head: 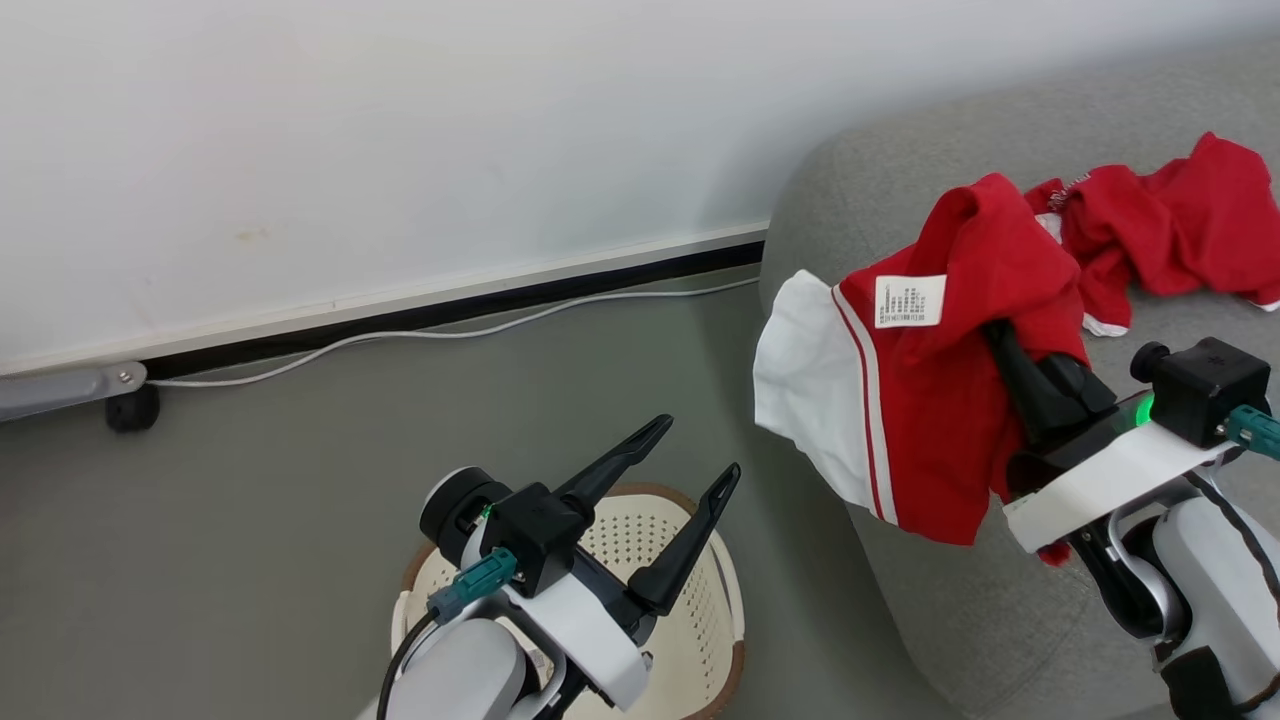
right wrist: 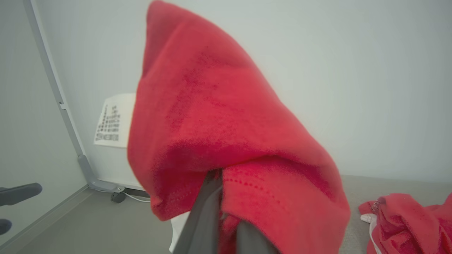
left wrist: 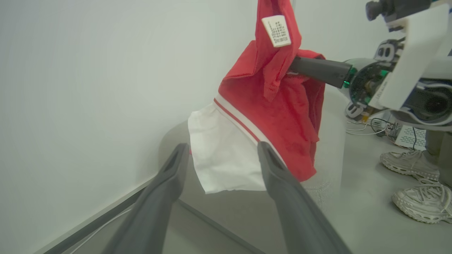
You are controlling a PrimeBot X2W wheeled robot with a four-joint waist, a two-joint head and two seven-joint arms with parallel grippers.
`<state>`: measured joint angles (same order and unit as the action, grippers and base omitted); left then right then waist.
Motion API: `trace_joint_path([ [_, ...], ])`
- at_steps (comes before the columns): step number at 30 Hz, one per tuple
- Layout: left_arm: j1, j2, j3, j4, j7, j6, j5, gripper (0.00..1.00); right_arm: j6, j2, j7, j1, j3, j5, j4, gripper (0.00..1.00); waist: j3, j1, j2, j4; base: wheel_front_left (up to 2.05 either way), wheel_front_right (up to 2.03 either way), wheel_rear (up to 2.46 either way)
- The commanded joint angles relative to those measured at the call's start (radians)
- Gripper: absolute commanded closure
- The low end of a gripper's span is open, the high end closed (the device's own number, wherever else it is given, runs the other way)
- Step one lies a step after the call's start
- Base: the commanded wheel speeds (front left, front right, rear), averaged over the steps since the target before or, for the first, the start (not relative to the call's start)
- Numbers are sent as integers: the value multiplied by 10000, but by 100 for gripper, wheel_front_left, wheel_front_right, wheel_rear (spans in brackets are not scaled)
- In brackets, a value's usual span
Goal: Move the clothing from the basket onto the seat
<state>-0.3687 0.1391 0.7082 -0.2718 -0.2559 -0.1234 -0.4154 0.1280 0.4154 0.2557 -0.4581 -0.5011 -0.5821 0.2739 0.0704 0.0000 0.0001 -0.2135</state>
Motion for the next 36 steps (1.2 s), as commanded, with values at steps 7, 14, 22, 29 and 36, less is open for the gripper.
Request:
trace_joint_path([
  [7, -86, -10, -301, 222, -59, -73, -75, 0, 27, 131, 61, 262, 582, 229, -437, 100, 10, 0, -1, -1255, 0, 0, 0],
  [14, -127, -22, -236, 225, -59, -73, -93, 0, 27, 89, 61, 526, 1259, 376, -605, 100, 47, 0, -1, -2148, 0, 0, 0],
  [22, -105, -5, -333, 271, -59, -73, -54, 0, 27, 54, 61, 928, 1887, 531, -855, 100, 138, 0, -1, -2909, 0, 0, 0],
  [29, -305, -9, -212, 234, -59, -73, -11, 0, 27, 75, 61, 1340, 2457, 845, -1147, 100, 483, 0, -1, -3175, 0, 0, 0],
  [36, -646, 2, -108, 207, -59, -73, 146, 0, 27, 117, 61, 1158, 3084, 1221, -1194, 100, 1125, 0, -1, -3225, 0, 0, 0],
])
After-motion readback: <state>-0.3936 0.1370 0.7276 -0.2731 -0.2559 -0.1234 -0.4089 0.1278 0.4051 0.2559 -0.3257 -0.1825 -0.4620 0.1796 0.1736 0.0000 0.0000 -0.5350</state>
